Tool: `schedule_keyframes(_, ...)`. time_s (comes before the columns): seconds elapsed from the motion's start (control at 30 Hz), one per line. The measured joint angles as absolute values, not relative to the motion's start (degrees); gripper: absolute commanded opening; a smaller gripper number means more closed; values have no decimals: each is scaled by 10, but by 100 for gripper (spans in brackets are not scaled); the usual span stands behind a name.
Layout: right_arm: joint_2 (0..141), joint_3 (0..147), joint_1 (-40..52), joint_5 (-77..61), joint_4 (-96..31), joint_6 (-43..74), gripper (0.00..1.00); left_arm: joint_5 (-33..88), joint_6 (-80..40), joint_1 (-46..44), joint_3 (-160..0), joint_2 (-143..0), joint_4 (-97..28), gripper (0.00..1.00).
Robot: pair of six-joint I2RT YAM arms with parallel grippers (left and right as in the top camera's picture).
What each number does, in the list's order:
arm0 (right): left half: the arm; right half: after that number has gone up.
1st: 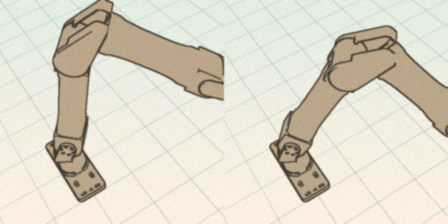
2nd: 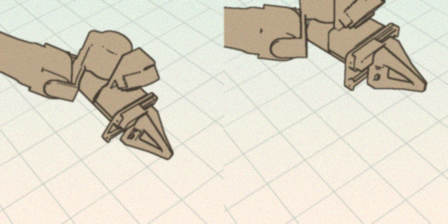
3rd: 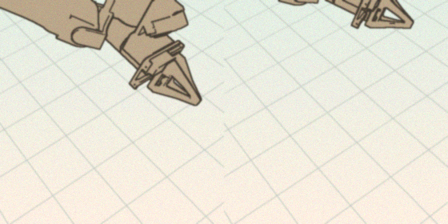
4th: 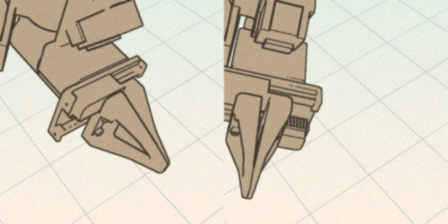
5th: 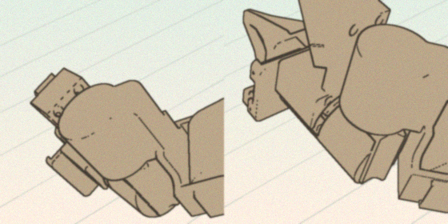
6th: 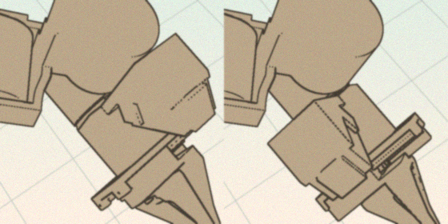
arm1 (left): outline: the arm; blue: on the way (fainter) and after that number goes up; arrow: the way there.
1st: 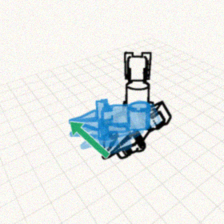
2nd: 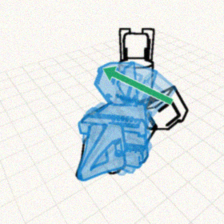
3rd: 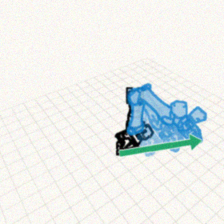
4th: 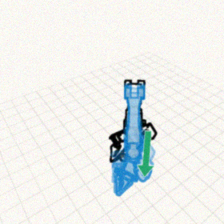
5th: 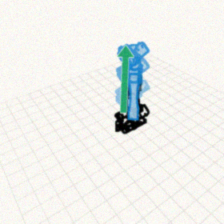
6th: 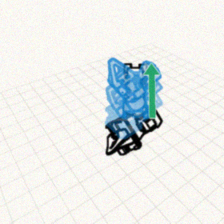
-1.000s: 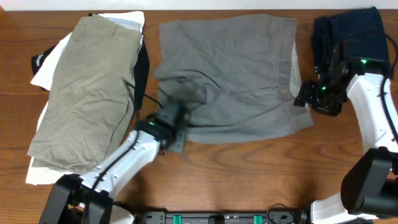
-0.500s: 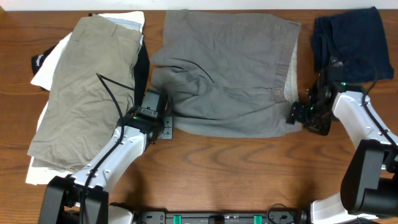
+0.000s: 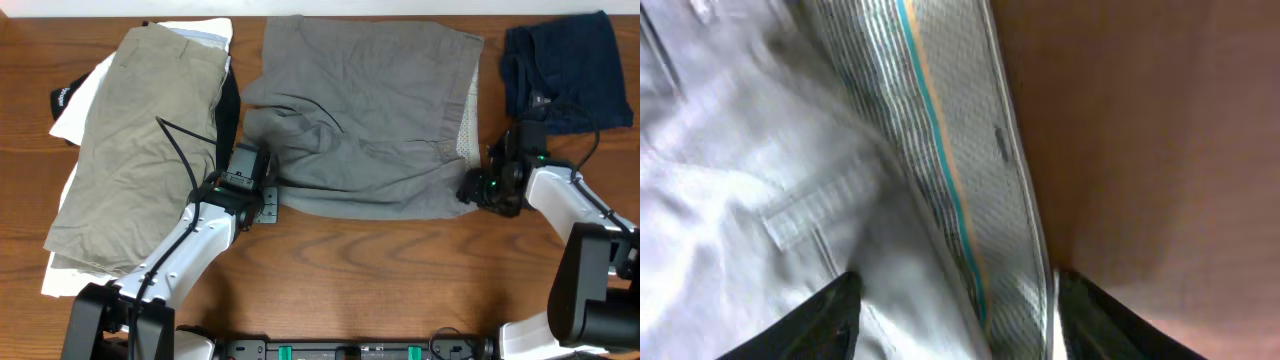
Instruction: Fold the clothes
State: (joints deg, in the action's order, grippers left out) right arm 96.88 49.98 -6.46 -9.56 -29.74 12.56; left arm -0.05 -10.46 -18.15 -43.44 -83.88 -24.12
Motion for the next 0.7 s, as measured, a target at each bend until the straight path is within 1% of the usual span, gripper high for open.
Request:
schedule_keyframes(0.07, 966, 490, -65, -96, -267, 126, 61, -1, -105, -182, -434, -839, -241, 6)
schedule_keyframes(0.1, 964, 484, -65, -95, -255, 126, 58, -1, -105, -182, -434, -839, -241, 6)
schedule_keyframes(0.13, 961, 478, -65, -95, -244, 124, 51, -1, -105, -182, -434, -839, -241, 6)
schedule_keyframes(0.2, 958, 471, -65, -92, -234, 120, 28, -1, -105, -182, -434, -839, -241, 6)
schedule_keyframes(0.23, 957, 467, -65, -90, -231, 121, 14, -1, -105, -182, -434, -839, -241, 6)
schedule_keyframes(0.27, 957, 463, -65, -90, -230, 122, 3, -1, -105, -182, -434, -839, -241, 6)
schedule_keyframes(0.3, 957, 462, -65, -90, -232, 121, 1, -2, -105, -182, -434, -839, -241, 6)
schedule_keyframes(0.47, 955, 460, -65, -98, -240, 139, 1, -3, -105, -181, -434, -839, -246, 6)
schedule_keyframes(0.6, 941, 462, -65, -103, -295, 152, 1, -4, -105, -181, -438, -828, -282, 6)
schedule_keyframes(0.7, 903, 474, -67, -104, -359, 157, 1, -4, -105, -180, -456, -801, -325, 6)
